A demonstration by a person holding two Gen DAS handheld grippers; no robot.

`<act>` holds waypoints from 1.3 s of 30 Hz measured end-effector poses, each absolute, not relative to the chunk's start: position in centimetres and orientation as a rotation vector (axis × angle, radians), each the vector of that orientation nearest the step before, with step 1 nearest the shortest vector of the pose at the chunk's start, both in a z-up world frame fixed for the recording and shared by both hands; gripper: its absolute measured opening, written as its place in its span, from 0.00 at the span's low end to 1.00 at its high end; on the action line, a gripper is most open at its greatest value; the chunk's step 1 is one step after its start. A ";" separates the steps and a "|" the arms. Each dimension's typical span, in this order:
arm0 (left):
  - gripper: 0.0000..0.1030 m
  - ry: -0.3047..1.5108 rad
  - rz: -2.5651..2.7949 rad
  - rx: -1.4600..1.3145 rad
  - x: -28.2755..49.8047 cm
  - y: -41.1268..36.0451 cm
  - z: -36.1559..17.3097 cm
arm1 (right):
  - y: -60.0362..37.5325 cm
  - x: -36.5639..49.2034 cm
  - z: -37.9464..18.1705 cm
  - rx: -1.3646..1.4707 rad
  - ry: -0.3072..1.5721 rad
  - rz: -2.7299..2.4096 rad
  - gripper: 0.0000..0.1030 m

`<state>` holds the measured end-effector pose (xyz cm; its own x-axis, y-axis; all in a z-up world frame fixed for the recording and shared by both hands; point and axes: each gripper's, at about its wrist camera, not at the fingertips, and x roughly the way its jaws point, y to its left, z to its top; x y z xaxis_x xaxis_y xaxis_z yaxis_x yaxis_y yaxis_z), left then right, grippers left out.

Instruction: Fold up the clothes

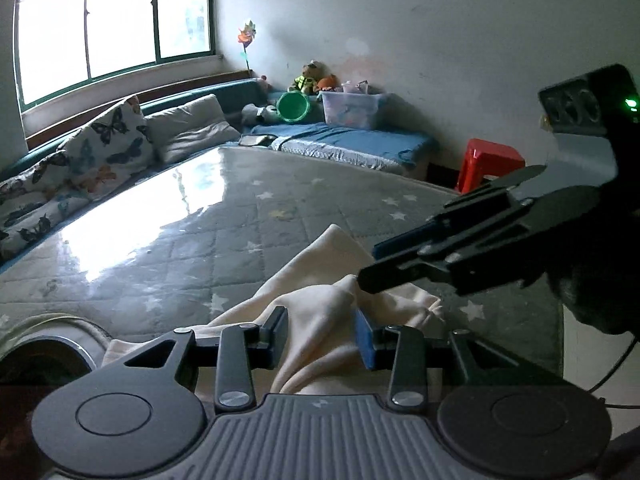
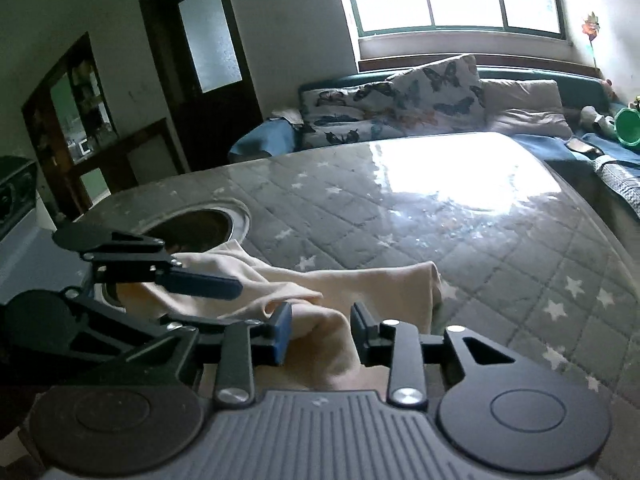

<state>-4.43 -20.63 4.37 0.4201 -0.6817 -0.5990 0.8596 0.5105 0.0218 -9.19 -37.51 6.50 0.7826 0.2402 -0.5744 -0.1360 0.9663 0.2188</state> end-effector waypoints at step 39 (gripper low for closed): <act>0.04 0.530 -0.131 -0.075 -2.9 6.9 7.4 | -23.9 -2.2 3.5 -0.180 0.778 0.539 0.22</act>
<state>-2.87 6.94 7.36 0.8548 -0.1440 -0.4986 0.1055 0.9889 -0.1049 -2.16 -23.88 3.45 0.5853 0.3947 -0.7083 -0.5245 0.8504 0.0405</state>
